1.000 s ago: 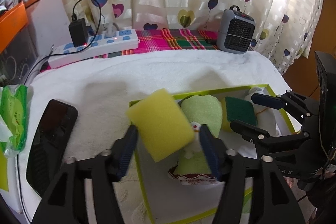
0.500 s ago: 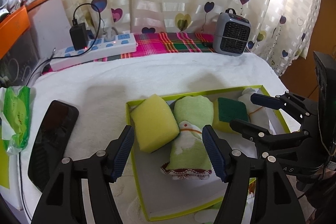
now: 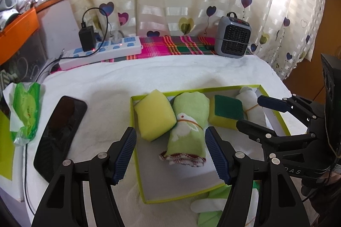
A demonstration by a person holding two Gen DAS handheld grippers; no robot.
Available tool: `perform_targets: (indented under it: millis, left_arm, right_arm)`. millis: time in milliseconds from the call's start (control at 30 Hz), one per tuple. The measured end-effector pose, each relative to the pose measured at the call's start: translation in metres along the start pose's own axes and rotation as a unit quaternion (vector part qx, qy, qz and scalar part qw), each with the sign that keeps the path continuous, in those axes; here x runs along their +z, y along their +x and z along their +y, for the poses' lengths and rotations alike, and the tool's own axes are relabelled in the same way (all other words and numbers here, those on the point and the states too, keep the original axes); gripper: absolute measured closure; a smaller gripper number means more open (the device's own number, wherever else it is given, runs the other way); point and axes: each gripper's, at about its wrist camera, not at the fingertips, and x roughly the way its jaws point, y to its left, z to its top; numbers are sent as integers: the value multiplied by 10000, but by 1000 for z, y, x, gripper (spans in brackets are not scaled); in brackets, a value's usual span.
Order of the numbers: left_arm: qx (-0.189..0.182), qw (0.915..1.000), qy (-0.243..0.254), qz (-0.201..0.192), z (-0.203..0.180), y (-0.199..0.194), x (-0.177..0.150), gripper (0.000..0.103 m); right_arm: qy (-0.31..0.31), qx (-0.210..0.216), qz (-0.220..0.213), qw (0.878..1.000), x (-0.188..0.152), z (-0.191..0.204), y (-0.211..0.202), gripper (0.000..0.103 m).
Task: Organize soft objects
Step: 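Open both tools to release the sponges and withdraw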
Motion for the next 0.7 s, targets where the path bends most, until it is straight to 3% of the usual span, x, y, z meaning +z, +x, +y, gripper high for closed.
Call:
perform_targets:
  millis: [700]
  left_arm:
    - [355,9988,11,-334,-25,-46,-51,36]
  right_arm:
    - [505,12,-361,9981,-42,-4,-56,36]
